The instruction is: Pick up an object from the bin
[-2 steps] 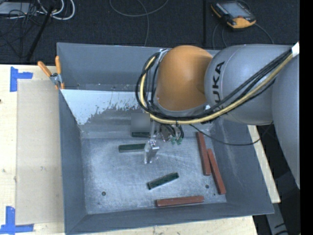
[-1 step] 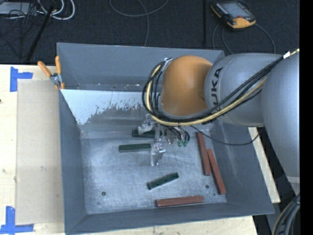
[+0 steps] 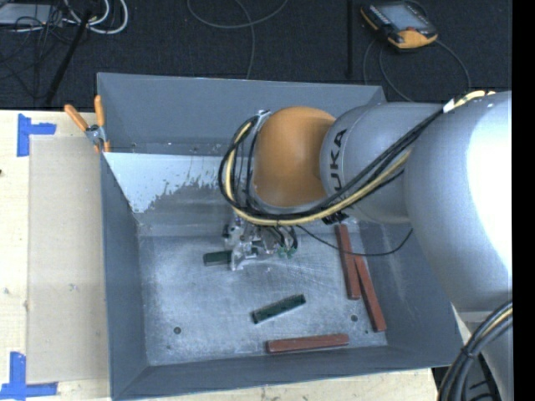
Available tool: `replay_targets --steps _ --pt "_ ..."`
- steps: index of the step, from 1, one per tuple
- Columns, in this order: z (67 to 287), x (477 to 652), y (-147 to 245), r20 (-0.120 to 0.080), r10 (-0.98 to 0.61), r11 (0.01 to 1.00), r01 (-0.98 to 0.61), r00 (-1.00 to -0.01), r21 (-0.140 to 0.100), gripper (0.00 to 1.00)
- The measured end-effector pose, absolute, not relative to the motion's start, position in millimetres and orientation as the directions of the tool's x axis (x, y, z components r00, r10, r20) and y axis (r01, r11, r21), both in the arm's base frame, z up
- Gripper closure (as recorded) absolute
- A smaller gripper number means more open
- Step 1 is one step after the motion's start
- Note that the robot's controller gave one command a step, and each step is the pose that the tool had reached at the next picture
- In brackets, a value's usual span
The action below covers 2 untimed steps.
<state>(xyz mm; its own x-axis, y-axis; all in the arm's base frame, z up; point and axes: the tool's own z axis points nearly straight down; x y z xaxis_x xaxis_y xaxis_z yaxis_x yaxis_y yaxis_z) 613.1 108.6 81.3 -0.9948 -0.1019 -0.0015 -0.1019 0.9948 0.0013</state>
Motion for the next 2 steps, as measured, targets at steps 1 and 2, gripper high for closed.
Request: replay_targets --steps 1,2 --pt "81.4 613.1 108.6 -0.002 -0.101 0.995 -0.101 -0.995 0.001 1.0" --pt "214.2 602.3 102.0 -0.002 -0.098 0.995 -0.098 -0.995 0.0 1.0"
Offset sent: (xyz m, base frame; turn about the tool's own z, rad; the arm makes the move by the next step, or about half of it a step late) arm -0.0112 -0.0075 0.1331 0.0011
